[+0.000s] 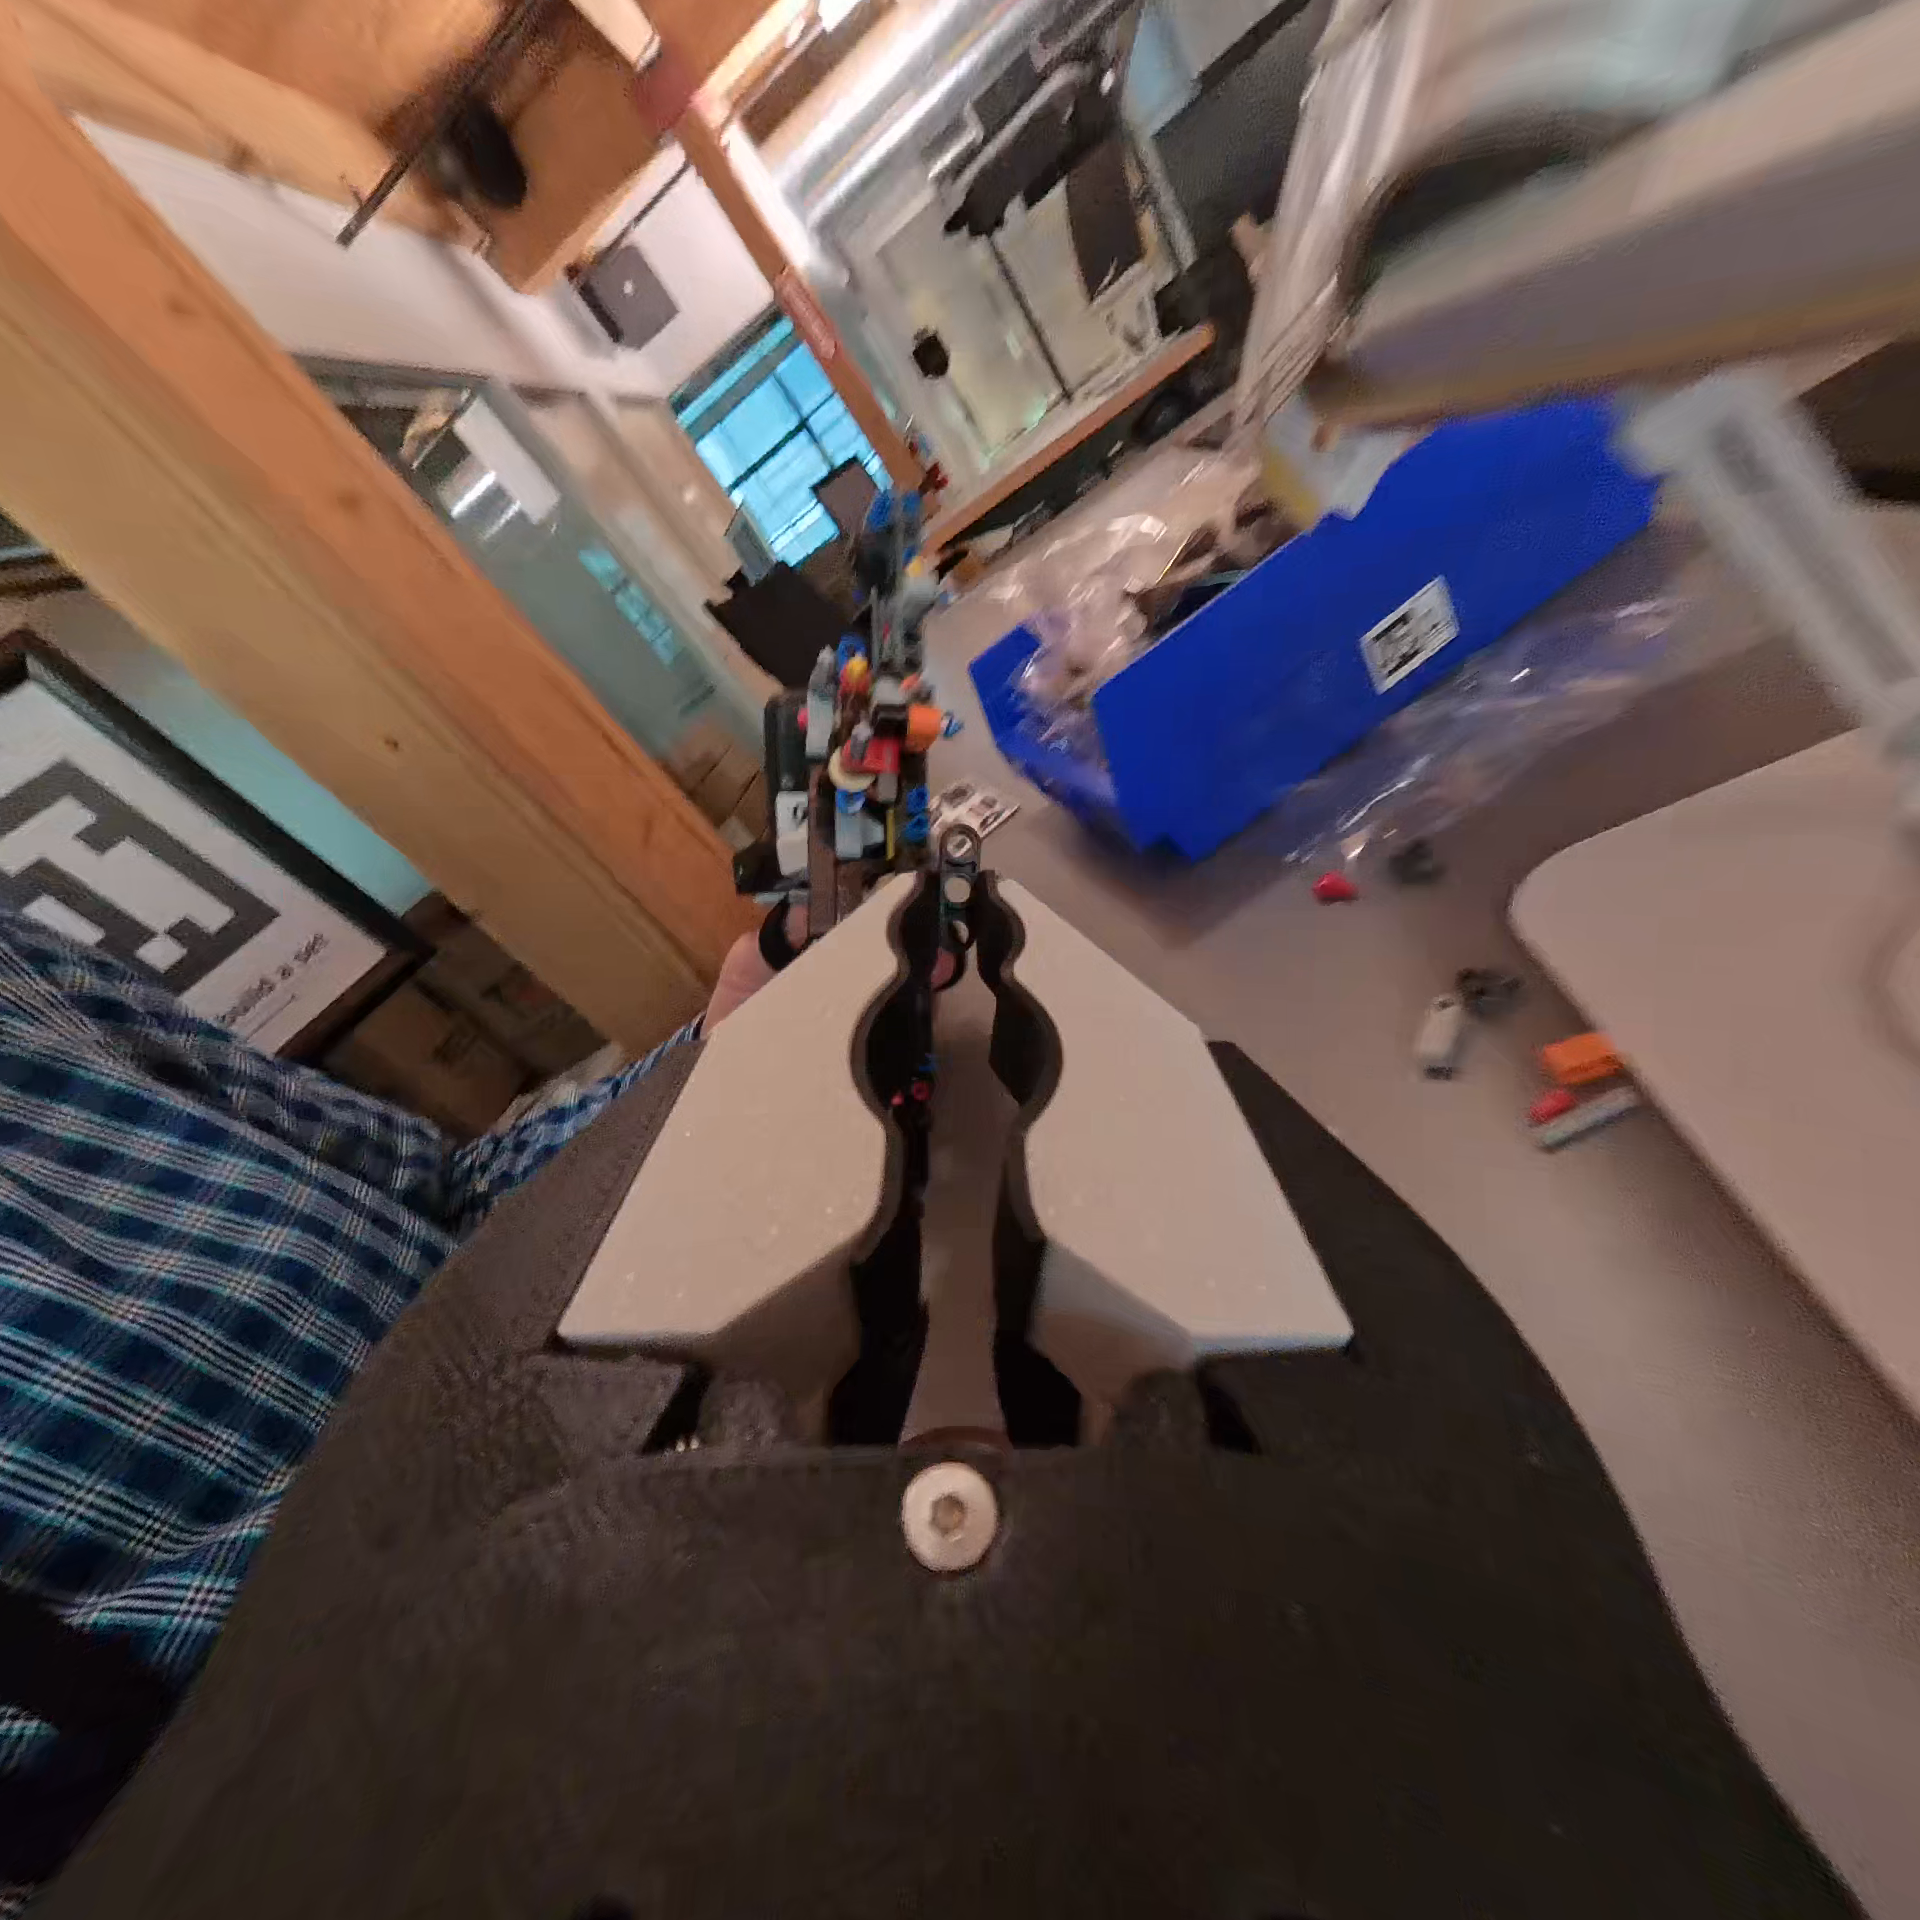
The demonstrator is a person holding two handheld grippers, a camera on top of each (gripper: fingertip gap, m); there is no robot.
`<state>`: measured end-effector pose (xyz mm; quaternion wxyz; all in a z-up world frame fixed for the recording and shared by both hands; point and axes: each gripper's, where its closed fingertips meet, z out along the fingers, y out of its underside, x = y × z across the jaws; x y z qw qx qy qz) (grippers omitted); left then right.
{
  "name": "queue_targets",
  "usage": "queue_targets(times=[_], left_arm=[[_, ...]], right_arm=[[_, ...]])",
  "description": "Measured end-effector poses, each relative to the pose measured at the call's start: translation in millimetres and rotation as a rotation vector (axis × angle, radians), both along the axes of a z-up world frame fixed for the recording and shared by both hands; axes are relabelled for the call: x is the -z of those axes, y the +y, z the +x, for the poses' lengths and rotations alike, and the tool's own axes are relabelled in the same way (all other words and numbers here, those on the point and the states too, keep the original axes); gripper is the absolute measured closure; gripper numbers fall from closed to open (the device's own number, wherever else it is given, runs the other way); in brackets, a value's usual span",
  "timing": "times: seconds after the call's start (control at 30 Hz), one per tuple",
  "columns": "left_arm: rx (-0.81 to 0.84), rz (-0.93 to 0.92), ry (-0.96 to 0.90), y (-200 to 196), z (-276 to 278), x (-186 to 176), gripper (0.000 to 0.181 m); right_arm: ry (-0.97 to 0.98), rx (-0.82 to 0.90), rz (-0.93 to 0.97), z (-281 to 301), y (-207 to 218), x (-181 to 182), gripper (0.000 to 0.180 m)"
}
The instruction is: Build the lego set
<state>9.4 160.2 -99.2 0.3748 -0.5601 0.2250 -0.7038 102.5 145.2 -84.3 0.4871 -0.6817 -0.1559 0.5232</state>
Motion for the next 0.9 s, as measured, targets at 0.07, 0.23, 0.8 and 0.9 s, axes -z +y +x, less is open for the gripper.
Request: queue_targets(times=[0.07, 0.23, 0.8, 0.9], left_arm=[[0.021, -0.027, -0.025, -3, 6, -1, 0.175], [0.08, -0.071, 0.001, -9, 7, 4, 0.175], [0.143, -0.228, 0.033, -17, -9, 18, 0.175], [0.144, -0.229, 0.043, -18, -8, 19, 0.175]], right_arm=[[0.004, -0.065, -0.049, -16, -5, 11, 0.175], [0.022, -0.105, -0.098, -14, -9, 13, 0.175], [-0.546, -0.222, -0.261, -37, -43, 117, 0.175], [-0.631, -0.226, -0.255, -35, -46, 128, 0.174]])
